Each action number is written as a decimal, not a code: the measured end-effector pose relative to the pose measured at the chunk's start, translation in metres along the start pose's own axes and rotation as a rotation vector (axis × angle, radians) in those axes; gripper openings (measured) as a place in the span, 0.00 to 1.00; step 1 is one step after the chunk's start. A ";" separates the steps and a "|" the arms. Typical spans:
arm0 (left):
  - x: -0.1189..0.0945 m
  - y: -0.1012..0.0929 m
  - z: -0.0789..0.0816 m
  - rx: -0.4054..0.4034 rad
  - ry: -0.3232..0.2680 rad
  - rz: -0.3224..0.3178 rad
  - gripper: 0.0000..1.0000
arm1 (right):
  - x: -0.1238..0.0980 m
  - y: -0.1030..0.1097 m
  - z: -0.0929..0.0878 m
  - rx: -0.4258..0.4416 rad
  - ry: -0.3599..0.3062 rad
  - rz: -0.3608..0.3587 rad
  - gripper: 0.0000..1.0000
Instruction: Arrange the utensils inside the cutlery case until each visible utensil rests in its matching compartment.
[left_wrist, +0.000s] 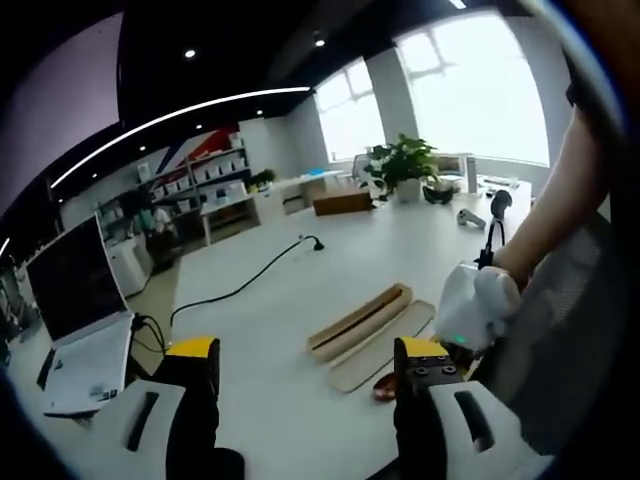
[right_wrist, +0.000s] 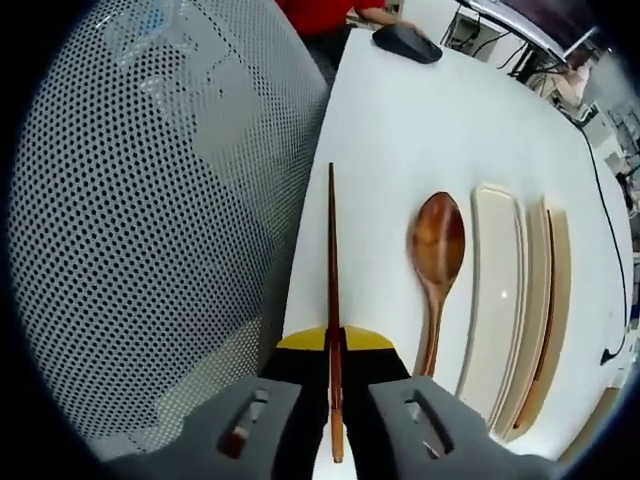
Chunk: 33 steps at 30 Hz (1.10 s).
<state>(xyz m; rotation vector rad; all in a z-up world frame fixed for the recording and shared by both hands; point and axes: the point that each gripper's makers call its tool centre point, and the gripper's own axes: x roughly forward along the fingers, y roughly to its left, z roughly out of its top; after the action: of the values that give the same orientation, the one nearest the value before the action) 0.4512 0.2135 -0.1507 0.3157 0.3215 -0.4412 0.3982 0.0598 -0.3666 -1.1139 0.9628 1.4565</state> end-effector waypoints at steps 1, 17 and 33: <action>0.000 0.000 0.000 0.001 0.002 -0.001 0.73 | -0.001 -0.002 -0.003 -0.003 0.018 -0.011 0.00; -0.001 -0.004 -0.001 0.009 0.011 -0.007 0.73 | -0.026 -0.014 -0.015 0.115 0.002 -0.003 0.00; -0.001 -0.003 -0.004 0.021 0.019 -0.007 0.73 | -0.058 -0.042 -0.028 0.160 0.015 -0.088 0.00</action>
<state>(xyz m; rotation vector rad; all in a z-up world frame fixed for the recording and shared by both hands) 0.4477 0.2123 -0.1542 0.3395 0.3365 -0.4489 0.4473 0.0253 -0.3186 -1.0380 1.0099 1.2791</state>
